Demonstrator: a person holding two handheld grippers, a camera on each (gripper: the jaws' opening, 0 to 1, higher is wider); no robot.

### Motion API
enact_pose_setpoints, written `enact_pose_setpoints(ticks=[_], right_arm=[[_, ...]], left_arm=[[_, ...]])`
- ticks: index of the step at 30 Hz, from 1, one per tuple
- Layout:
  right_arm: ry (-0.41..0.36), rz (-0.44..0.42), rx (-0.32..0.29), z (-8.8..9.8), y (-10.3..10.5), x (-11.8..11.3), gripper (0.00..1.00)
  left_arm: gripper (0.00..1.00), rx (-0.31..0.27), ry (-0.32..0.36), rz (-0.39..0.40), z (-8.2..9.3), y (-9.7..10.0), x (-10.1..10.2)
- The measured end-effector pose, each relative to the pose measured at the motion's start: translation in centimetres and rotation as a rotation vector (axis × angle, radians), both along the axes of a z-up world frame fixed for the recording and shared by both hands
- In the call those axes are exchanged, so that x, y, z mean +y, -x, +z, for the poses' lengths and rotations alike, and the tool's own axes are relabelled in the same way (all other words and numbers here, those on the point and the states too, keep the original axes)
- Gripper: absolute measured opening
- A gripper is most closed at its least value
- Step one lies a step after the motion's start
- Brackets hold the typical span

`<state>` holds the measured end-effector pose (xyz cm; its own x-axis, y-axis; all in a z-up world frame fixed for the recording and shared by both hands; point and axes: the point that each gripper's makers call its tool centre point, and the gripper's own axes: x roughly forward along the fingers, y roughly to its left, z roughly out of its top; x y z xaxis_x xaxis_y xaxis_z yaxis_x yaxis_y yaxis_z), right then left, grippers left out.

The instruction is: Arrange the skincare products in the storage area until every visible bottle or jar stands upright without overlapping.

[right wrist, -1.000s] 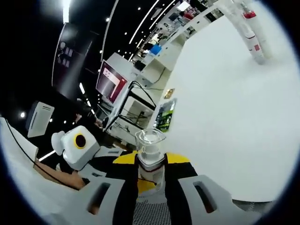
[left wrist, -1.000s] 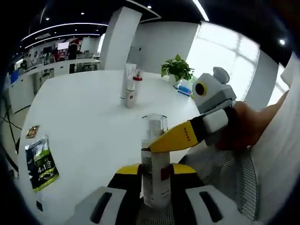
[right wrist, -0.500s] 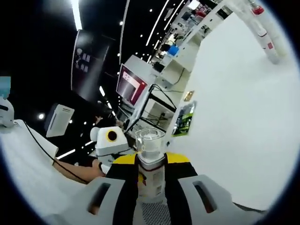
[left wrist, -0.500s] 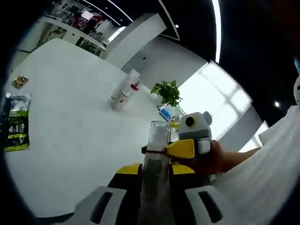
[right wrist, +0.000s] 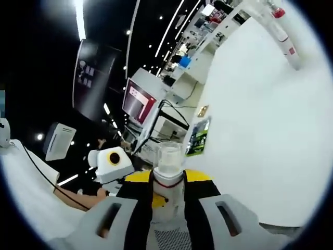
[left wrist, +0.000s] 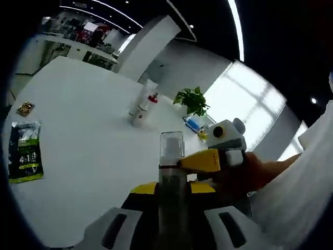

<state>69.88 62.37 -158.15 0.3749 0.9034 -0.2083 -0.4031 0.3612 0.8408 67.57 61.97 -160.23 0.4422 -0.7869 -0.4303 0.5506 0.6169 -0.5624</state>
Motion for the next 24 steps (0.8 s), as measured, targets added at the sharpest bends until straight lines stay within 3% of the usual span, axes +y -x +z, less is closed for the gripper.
enact_pose_setpoints(ticks=[8,15,21,24], right_arm=[[0.061,-0.021,0.062,-1.6,-0.1,-0.1,0.19],[0.098,-0.008,0.062,-2.1,0.1,-0.1,0.16],[0.112,-0.002,0.022,-1.9,-0.1,-0.4,0.15],[0.128,-0.012,-0.002,-1.7,-0.4,-0.7,0.14]], left_arm=[[0.2,-0.097,-0.193,0.005,-1.3,-0.5,0.2],[0.2,-0.24,-0.36,-0.044,-2.0,-0.7,0.6],[0.21,-0.319,-0.417,-0.064,-1.9,-1.1,0.5],[0.23,-0.298,-0.396,-0.084,-1.9,-0.8,0.3]])
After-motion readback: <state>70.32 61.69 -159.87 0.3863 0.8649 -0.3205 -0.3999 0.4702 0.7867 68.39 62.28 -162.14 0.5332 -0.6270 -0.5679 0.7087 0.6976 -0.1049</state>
